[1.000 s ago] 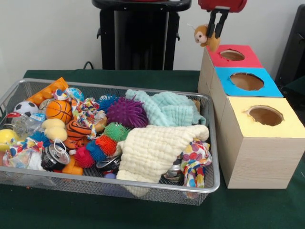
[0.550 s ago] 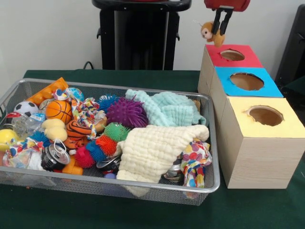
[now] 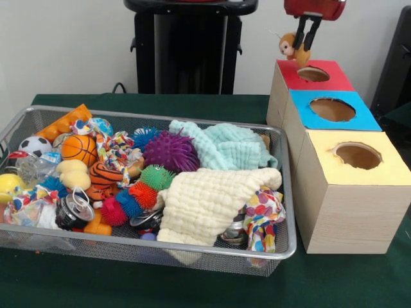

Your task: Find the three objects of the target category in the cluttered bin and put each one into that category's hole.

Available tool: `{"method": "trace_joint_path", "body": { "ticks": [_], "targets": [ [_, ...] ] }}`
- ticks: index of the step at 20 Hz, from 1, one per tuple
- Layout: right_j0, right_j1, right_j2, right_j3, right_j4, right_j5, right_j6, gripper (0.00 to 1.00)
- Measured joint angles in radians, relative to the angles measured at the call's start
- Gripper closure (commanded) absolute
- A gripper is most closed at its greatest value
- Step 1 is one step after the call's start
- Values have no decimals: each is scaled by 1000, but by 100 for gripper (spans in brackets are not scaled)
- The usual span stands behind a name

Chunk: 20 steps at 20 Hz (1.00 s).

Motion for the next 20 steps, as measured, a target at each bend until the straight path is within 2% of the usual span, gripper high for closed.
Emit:
{"method": "trace_joint_path", "body": {
  "ticks": [4, 20],
  "targets": [
    [29, 22, 0, 0, 13, -30, 29, 100],
    [67, 66, -3, -19, 65, -40, 66, 100]
  ]
}}
